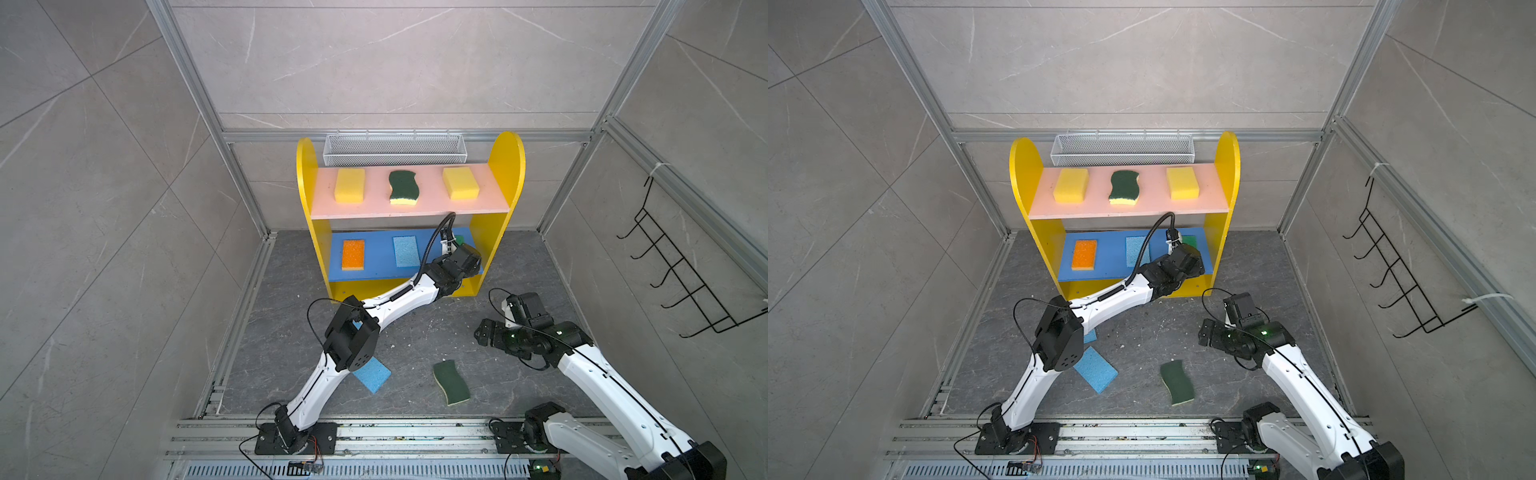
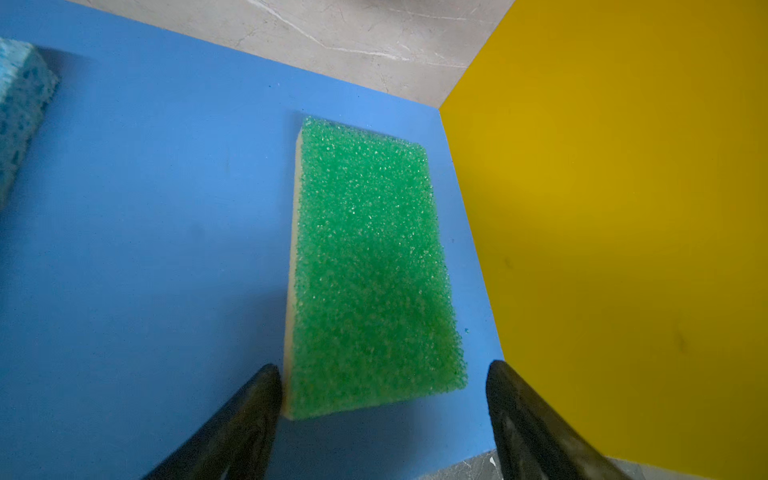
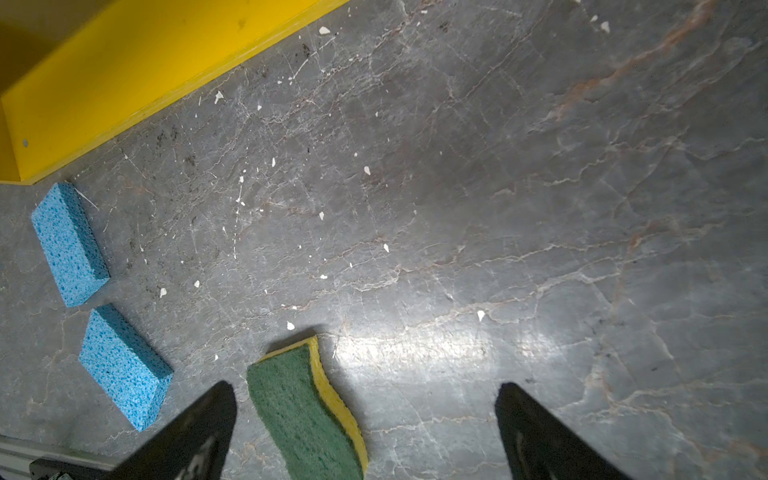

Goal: Place and organize the cleaning sponges onto the shelf
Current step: 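Lower the green sponge onto the blue shelf beside the blue sponge and open, then draw the left gripper back while the right gripper moves toward the green-yellow sponge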

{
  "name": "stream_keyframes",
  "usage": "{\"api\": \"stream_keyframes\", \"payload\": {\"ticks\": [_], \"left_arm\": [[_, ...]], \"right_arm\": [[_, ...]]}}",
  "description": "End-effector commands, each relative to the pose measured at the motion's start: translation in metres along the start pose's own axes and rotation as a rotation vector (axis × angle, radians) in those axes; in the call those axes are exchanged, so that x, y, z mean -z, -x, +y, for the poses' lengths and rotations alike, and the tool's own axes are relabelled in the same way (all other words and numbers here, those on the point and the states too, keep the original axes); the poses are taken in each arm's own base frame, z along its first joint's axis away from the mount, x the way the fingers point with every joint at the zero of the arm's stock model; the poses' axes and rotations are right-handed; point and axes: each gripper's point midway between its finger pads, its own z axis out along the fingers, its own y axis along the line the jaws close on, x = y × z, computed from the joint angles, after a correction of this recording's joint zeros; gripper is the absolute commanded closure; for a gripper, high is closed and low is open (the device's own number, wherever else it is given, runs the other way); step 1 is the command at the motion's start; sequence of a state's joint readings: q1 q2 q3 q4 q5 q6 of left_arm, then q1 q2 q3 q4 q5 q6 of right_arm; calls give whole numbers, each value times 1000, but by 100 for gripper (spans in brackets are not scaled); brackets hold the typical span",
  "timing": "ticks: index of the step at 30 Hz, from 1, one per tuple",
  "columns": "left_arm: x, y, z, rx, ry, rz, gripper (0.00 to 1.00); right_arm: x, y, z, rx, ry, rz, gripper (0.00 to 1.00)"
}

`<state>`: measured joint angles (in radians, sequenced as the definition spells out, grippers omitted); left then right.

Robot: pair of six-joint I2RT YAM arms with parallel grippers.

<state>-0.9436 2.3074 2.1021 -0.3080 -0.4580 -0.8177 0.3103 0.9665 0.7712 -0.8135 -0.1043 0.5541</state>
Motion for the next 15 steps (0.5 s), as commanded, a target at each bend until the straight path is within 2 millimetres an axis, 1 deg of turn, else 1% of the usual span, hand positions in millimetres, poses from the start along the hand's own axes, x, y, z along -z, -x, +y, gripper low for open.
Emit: {"api": "stream_keyframes", "payload": {"ticks": [1, 8, 13, 15], "left_arm": [[7, 5, -6, 5, -27, 23, 19], [12, 5, -3, -11, -14, 24, 20], [31, 16, -2, -52, -3, -7, 20], [42, 24, 3, -66, 28, -39, 20]], "right_arm": [[7, 5, 2, 6, -9, -15, 1], [9, 8, 2, 10, -17, -23, 1], [10, 9, 1, 14, -25, -27, 0], [11, 9, 1, 13, -24, -29, 0]]}}
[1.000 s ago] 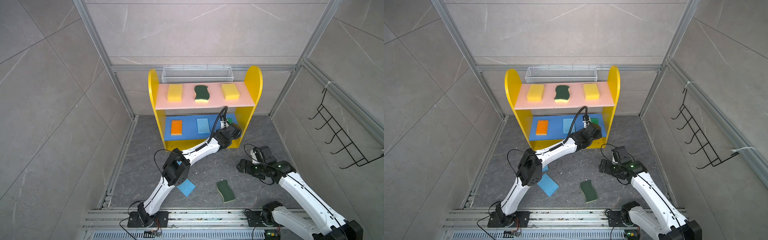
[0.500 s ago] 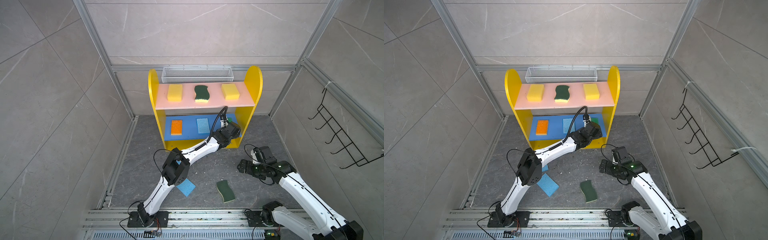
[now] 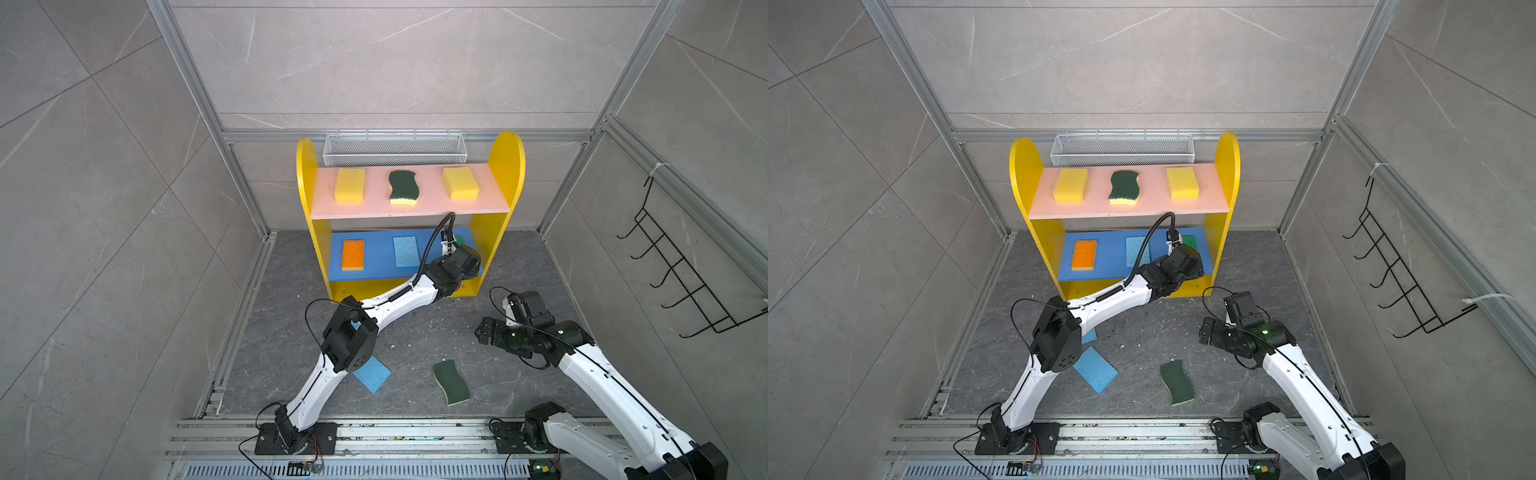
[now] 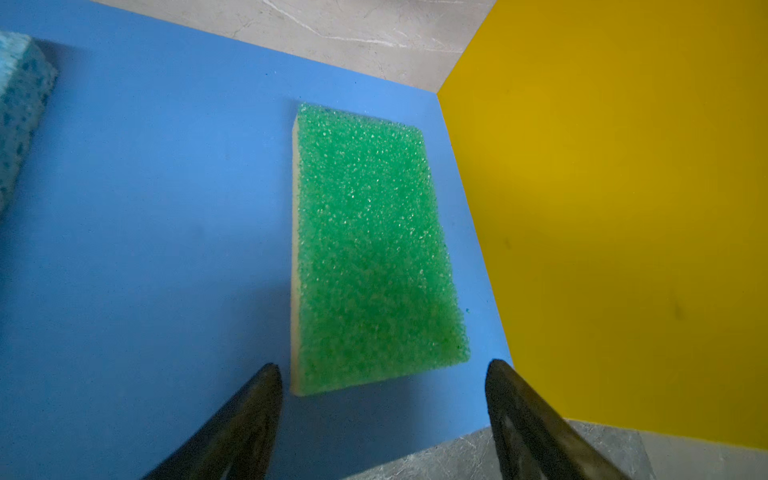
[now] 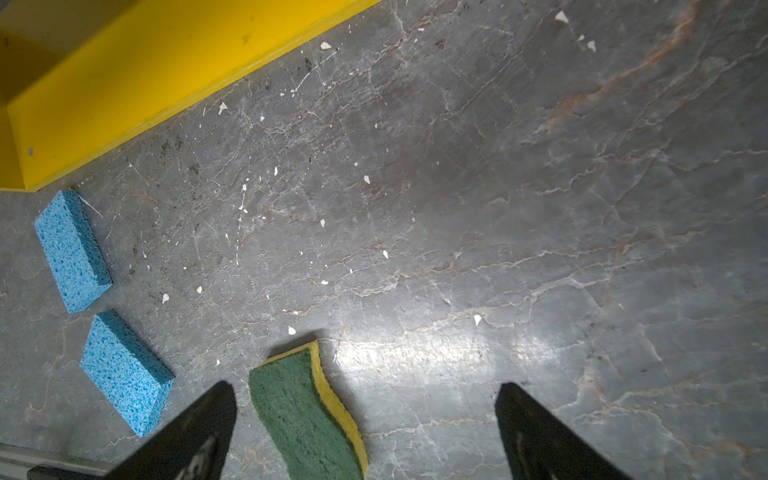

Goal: Place and organize the cleaning sponges onto the shelf
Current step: 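Draw the left gripper back while the right gripper moves toward the green-yellow sponge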

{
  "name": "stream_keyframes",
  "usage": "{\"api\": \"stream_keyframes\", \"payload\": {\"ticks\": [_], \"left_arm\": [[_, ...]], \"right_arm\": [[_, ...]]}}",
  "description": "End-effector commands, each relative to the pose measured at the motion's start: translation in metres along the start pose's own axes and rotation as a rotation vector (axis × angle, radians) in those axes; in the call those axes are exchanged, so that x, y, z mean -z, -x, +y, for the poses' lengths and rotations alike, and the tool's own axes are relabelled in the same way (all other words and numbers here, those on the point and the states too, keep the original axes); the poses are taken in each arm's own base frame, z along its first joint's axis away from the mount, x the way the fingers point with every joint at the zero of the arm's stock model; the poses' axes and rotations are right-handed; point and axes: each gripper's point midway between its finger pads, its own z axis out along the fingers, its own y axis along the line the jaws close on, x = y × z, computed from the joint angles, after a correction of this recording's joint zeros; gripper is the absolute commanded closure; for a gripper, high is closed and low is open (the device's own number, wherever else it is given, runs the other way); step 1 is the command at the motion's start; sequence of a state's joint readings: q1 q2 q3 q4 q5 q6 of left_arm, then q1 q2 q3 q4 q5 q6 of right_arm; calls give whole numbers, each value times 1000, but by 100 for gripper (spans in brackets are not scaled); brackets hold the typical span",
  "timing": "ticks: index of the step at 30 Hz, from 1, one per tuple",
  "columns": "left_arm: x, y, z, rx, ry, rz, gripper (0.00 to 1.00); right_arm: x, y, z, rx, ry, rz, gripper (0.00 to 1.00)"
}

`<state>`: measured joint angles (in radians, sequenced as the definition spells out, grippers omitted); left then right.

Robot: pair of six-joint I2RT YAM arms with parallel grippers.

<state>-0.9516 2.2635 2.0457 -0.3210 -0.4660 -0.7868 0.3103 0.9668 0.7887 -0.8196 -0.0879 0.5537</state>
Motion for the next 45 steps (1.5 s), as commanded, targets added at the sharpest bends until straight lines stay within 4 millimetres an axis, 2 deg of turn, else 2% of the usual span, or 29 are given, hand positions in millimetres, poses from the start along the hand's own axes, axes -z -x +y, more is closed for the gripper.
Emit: {"api": "stream_keyframes", "payload": {"ticks": [1, 9, 14, 16, 20, 26, 28, 34, 39, 45], "left_arm": [[39, 31, 3, -27, 33, -63, 20], [93, 43, 23, -81, 78, -112, 20], [130, 42, 26, -149, 51, -111, 20], [144, 37, 34, -168, 50, -95, 20], [170, 21, 69, -183, 93, -38, 20], [203, -17, 156, -157, 272, 26, 19], [212, -29, 178, -119, 301, 35, 19], [236, -60, 235, -30, 392, 60, 19], [251, -74, 266, -39, 507, 112, 19], [254, -88, 274, -35, 524, 163, 19]], "right_arm": [[7, 4, 0, 11, -15, -12, 1], [9, 6, -1, 7, -27, -21, 1], [13, 11, 0, 9, -29, -39, 1], [14, 12, 0, 13, -34, -41, 1], [15, 13, -3, 12, -51, -47, 1], [8, 11, -6, -12, -59, -39, 1], [6, 9, -5, -22, -54, -33, 1], [-5, -1, -11, -47, -63, -7, 1], [-16, -11, -14, -62, -69, 39, 1], [-22, -18, -20, -56, -111, 43, 1]]}}
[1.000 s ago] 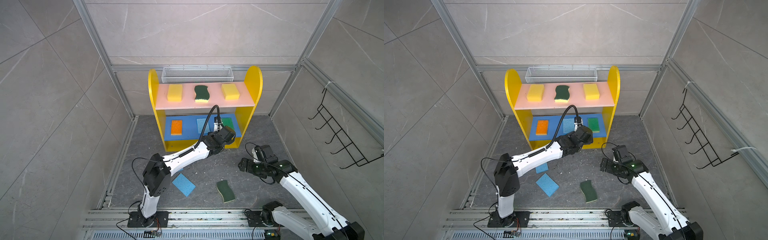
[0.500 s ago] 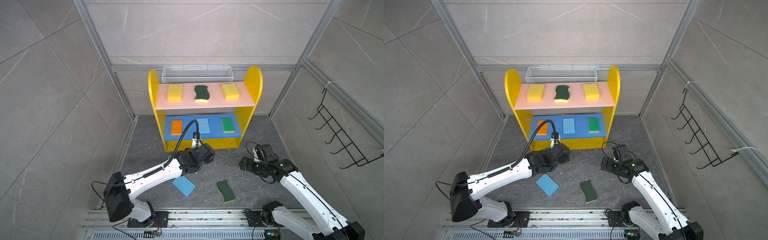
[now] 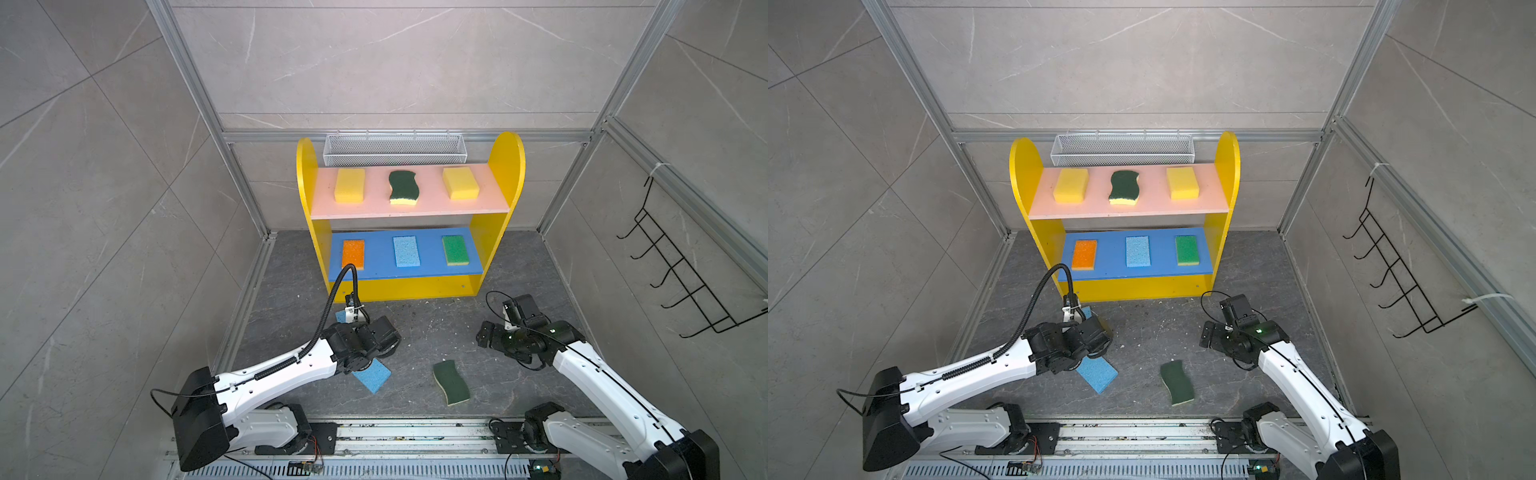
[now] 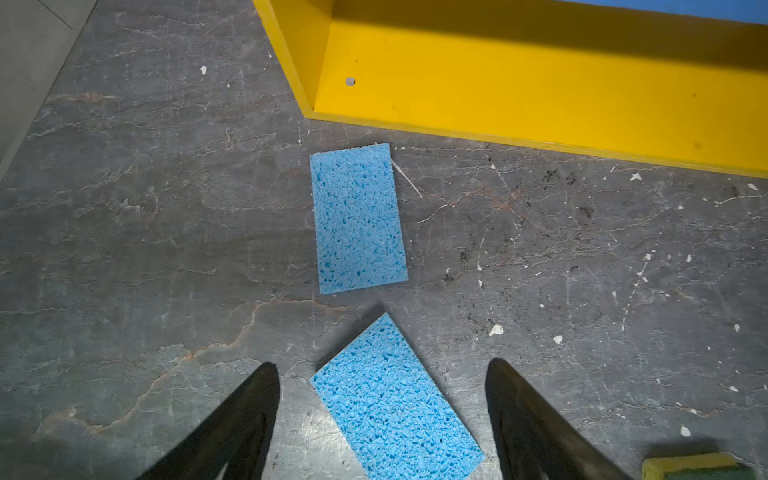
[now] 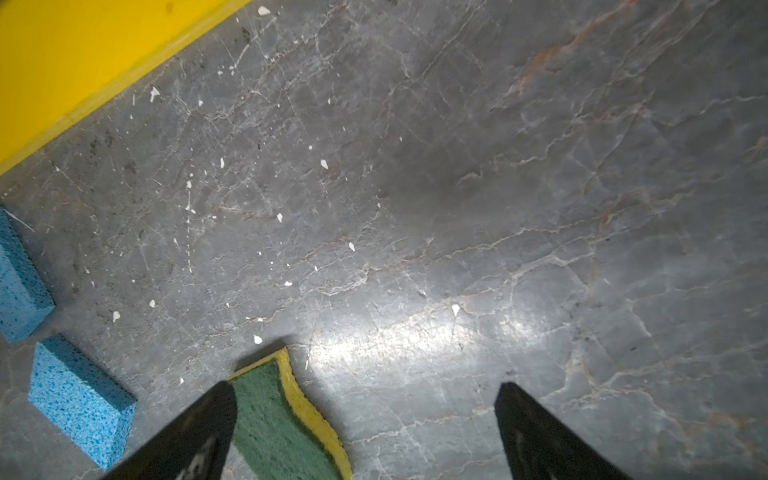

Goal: Place and organize the cleaning sponges onto the shelf
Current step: 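Draw the left gripper back while the right gripper moves toward the green-yellow sponge, then grasp the green-yellow wavy sponge with the right gripper and lift it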

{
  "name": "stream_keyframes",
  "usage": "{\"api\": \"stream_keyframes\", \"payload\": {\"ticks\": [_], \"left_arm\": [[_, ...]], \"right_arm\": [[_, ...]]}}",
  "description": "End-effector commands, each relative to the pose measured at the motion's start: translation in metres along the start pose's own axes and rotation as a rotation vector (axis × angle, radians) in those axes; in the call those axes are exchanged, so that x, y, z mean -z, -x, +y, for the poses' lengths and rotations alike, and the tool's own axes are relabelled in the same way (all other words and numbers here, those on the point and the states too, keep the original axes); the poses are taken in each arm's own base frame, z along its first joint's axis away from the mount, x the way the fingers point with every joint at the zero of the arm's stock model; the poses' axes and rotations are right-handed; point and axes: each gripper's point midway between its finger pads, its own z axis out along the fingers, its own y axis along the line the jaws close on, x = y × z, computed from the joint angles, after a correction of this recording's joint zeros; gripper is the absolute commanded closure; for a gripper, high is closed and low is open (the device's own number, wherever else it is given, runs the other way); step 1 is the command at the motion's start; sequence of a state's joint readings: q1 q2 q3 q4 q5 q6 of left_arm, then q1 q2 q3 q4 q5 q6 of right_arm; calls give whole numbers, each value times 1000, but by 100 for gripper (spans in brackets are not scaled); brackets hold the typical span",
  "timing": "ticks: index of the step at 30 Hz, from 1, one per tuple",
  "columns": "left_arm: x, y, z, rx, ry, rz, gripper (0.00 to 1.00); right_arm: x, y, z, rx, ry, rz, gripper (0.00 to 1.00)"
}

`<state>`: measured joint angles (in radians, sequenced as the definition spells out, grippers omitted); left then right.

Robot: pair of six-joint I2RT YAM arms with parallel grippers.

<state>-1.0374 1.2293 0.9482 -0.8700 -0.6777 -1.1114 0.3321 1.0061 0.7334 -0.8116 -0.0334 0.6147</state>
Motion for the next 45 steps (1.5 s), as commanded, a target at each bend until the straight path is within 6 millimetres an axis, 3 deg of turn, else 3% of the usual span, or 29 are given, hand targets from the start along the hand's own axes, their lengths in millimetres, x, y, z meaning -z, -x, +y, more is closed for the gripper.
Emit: {"api": "stream_keyframes", "payload": {"ticks": [1, 6, 19, 34, 45], "left_arm": [[0, -7, 16, 24, 37, 18, 19], [-2, -15, 21, 41, 41, 38, 19], [1, -27, 43, 106, 34, 54, 19], [-1, -32, 42, 94, 40, 77, 19], [-1, -39, 49, 119, 35, 88, 19]], "right_arm": [[-3, -3, -3, -5, -29, -2, 1], [-7, -13, 1, 35, -52, 13, 1], [-21, -62, 19, 162, -70, 103, 2], [-29, -132, 45, 397, -47, 173, 2], [-37, -155, 53, 514, -58, 199, 1]]}}
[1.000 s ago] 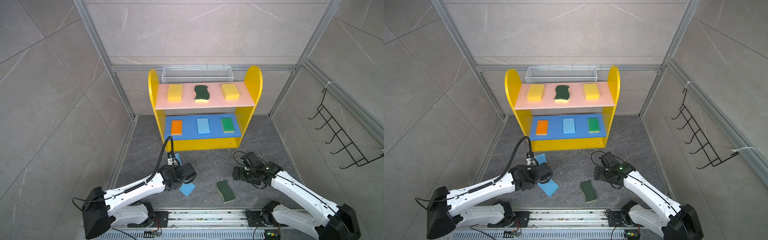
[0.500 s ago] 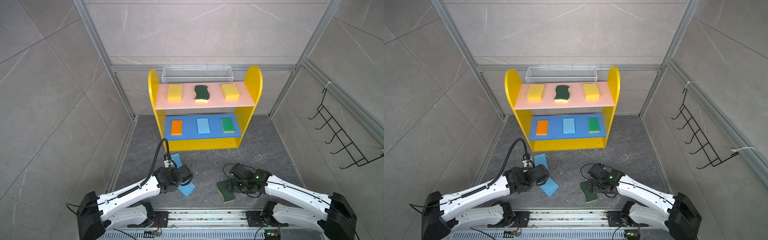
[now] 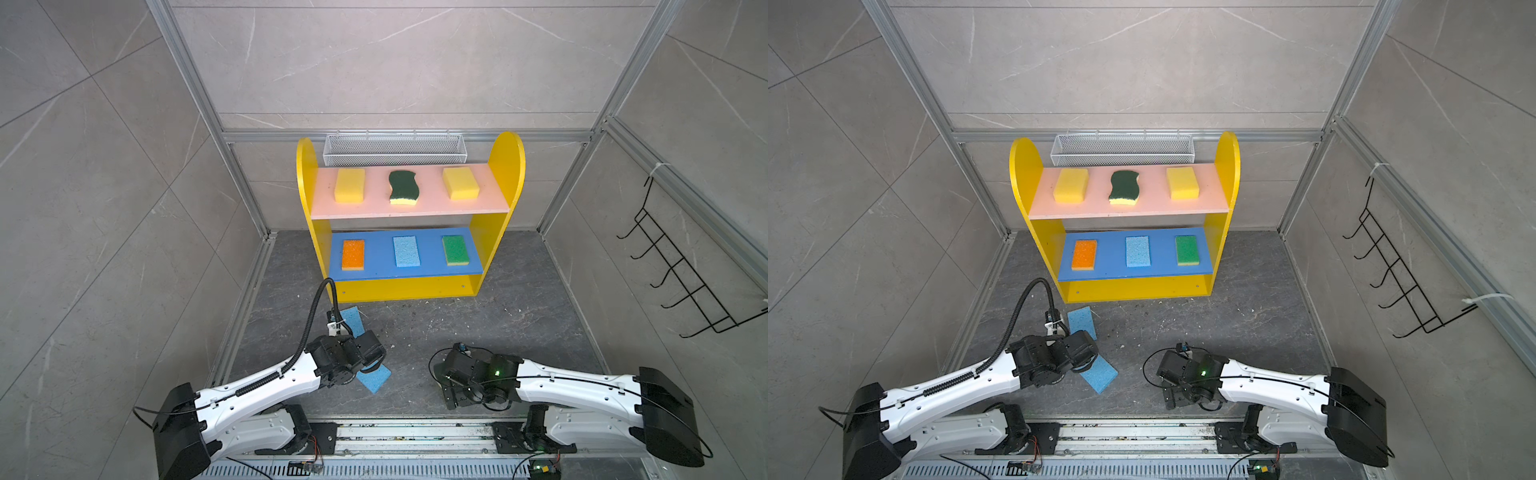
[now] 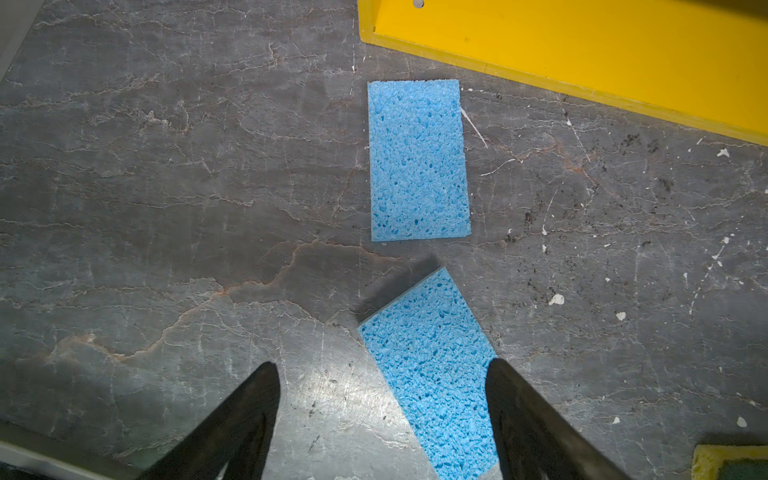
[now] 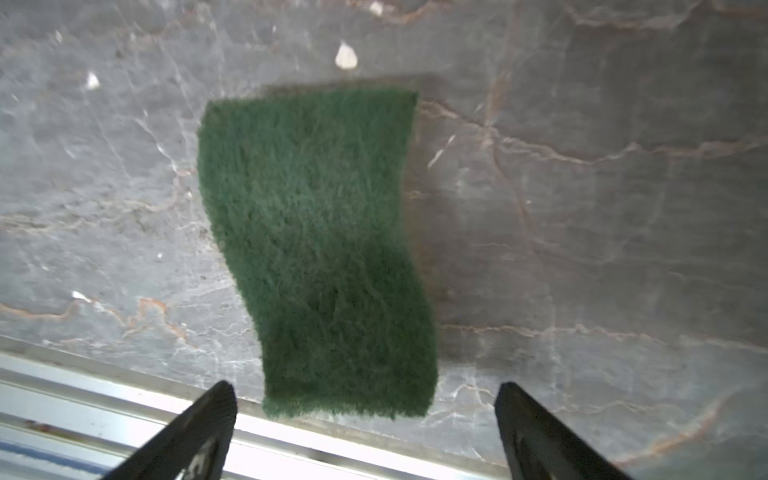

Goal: Place and organize the cleaning sponges onto the shelf
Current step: 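Grasp the green-yellow wavy sponge with the right gripper and lift it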

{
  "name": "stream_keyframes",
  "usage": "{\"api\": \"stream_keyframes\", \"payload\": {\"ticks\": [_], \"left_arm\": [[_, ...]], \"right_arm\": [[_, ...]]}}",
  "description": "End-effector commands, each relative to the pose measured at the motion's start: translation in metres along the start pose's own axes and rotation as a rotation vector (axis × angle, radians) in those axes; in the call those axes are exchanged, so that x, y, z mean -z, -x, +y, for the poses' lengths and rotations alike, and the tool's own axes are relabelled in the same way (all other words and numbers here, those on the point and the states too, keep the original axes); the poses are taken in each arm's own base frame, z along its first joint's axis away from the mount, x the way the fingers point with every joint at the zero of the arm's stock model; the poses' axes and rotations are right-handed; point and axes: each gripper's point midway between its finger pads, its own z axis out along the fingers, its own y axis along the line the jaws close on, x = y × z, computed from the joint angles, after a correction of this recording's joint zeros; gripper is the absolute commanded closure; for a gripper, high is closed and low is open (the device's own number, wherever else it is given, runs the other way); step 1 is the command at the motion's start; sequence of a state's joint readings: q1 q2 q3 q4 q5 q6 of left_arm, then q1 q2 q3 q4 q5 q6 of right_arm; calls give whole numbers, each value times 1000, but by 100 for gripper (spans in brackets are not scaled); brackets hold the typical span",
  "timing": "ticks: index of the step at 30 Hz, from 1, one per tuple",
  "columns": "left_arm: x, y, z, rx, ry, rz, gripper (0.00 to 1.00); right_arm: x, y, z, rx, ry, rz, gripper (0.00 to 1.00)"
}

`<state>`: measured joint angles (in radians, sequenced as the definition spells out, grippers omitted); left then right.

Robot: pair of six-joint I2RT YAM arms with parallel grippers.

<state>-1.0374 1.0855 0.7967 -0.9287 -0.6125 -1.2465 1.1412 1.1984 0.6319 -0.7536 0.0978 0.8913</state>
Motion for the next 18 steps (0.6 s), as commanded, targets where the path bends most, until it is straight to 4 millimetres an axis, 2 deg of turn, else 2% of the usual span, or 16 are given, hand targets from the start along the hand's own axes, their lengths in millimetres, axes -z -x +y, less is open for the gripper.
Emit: {"api": "stream_keyframes", "payload": {"ticks": [1, 10, 18], "left_arm": [[1, -3, 8, 26, 9, 7, 19], [1, -5, 9, 40, 4, 6, 19], [1, -8, 8, 41, 3, 9, 20]], "right_arm": [[-4, 0, 4, 12, -8, -17, 1], [-19, -4, 10, 38, -3, -1, 1], [-26, -6, 6, 33, -15, -1, 6]]}}
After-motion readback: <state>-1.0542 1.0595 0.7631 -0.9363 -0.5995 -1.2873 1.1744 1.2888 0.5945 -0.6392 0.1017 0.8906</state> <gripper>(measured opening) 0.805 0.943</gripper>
